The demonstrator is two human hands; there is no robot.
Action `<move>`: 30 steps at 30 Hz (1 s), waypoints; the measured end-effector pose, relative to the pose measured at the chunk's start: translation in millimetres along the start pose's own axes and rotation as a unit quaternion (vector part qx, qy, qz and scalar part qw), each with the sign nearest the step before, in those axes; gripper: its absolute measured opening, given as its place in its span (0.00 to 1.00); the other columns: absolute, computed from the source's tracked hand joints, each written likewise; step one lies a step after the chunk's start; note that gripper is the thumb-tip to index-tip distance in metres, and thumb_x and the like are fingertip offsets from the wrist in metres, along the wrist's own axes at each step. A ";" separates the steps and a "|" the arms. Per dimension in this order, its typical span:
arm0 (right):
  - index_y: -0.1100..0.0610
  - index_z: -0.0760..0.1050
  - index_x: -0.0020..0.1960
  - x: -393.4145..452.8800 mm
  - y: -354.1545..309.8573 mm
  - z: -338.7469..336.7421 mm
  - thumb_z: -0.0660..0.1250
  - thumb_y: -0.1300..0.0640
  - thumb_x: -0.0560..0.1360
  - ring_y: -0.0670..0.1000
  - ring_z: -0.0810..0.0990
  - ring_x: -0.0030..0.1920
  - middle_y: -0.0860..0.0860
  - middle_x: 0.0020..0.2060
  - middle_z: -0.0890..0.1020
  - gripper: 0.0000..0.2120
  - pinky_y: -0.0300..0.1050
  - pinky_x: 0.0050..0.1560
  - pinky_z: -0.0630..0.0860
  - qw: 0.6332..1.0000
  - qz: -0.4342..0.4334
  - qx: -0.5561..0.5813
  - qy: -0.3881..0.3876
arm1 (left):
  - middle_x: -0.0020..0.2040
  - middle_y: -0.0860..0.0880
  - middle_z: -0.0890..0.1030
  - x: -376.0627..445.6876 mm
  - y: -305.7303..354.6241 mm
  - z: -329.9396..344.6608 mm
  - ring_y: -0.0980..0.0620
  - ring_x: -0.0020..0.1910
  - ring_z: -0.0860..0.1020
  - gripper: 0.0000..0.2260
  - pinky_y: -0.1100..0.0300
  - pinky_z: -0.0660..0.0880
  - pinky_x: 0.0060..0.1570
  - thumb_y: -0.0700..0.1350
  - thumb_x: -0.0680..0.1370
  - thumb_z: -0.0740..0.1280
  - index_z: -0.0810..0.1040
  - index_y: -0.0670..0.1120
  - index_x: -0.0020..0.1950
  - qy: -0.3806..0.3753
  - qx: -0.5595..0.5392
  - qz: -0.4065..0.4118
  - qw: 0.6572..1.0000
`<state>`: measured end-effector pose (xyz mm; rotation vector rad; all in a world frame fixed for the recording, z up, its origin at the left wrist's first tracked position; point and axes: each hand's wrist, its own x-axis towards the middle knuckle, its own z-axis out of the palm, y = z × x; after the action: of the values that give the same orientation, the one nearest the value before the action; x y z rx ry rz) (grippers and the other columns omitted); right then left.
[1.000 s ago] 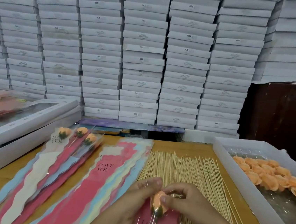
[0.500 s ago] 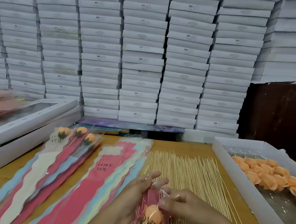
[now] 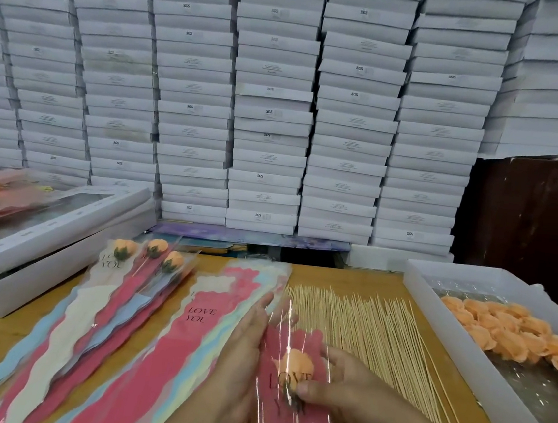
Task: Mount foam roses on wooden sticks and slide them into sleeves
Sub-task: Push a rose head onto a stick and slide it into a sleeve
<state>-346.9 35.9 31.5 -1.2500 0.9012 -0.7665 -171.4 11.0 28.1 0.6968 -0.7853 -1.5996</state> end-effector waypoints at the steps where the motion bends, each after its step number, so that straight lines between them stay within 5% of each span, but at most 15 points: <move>1: 0.53 0.71 0.68 1.5 1.2 -0.4 0.83 0.56 0.64 0.59 0.83 0.58 0.57 0.57 0.84 0.36 0.53 0.61 0.79 1.000 -0.012 0.010 0.015 | 0.58 0.43 0.85 0.9 1.4 3.2 0.42 0.55 0.84 0.14 0.44 0.78 0.57 0.52 0.81 0.63 0.80 0.53 0.64 -0.010 0.008 -0.020 1.000; 5: 0.53 0.76 0.64 6.2 2.4 -7.4 0.84 0.51 0.62 0.58 0.86 0.53 0.55 0.53 0.86 0.34 0.55 0.58 0.79 0.983 -0.083 0.042 0.160 | 0.54 0.41 0.84 -2.7 -2.4 11.9 0.51 0.46 0.86 0.16 0.57 0.82 0.47 0.47 0.82 0.66 0.78 0.42 0.67 -0.054 0.139 -0.090 0.985; 8: 0.55 0.79 0.59 7.6 1.3 -14.1 0.79 0.51 0.63 0.56 0.87 0.46 0.55 0.46 0.87 0.25 0.45 0.43 0.82 0.959 -0.122 0.060 0.250 | 0.55 0.39 0.85 -14.5 -8.7 7.9 0.44 0.51 0.85 0.17 0.52 0.81 0.54 0.43 0.71 0.79 0.84 0.41 0.58 -0.115 0.185 -0.173 0.960; 10: 0.54 0.79 0.56 7.4 1.5 -17.4 0.78 0.51 0.64 0.56 0.87 0.44 0.55 0.44 0.88 0.22 0.43 0.37 0.81 0.950 -0.130 0.071 0.275 | 0.56 0.38 0.84 -20.1 -12.5 3.1 0.43 0.53 0.84 0.15 0.51 0.80 0.55 0.38 0.73 0.77 0.84 0.39 0.59 -0.154 0.211 -0.204 0.944; 16: 0.57 0.84 0.52 7.2 4.1 -16.5 0.77 0.50 0.67 0.59 0.86 0.48 0.58 0.48 0.87 0.17 0.51 0.49 0.82 0.975 -0.081 0.047 0.203 | 0.55 0.37 0.84 -15.5 -14.8 3.4 0.43 0.52 0.85 0.15 0.53 0.80 0.53 0.39 0.72 0.75 0.84 0.38 0.58 -0.148 0.205 -0.148 0.956; 20: 0.58 0.86 0.42 9.1 9.1 -15.9 0.77 0.60 0.69 0.57 0.87 0.43 0.59 0.43 0.87 0.02 0.45 0.39 0.81 0.978 -0.051 0.009 0.202 | 0.55 0.37 0.85 -14.4 -14.4 2.6 0.43 0.52 0.85 0.15 0.53 0.81 0.51 0.40 0.71 0.78 0.85 0.40 0.57 -0.134 0.207 -0.143 0.959; 24: 0.62 0.83 0.49 9.5 7.4 -20.3 0.75 0.62 0.71 0.59 0.87 0.42 0.59 0.42 0.87 0.07 0.49 0.40 0.81 0.960 -0.079 0.028 0.266 | 0.54 0.42 0.86 -17.4 -12.6 4.3 0.48 0.47 0.86 0.14 0.58 0.82 0.41 0.43 0.72 0.78 0.86 0.43 0.57 -0.160 0.243 -0.193 0.937; 30: 0.61 0.82 0.52 10.5 6.0 -25.5 0.73 0.59 0.74 0.58 0.87 0.44 0.57 0.44 0.87 0.09 0.54 0.48 0.82 0.955 -0.088 0.052 0.277 | 0.54 0.40 0.85 -14.8 -14.0 4.1 0.41 0.55 0.83 0.14 0.45 0.77 0.63 0.40 0.70 0.77 0.86 0.41 0.55 -0.162 0.285 -0.167 0.930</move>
<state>-364.8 16.2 22.0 -1.0439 1.1874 -1.3314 -180.6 27.7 19.6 1.0341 -1.4746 -1.8322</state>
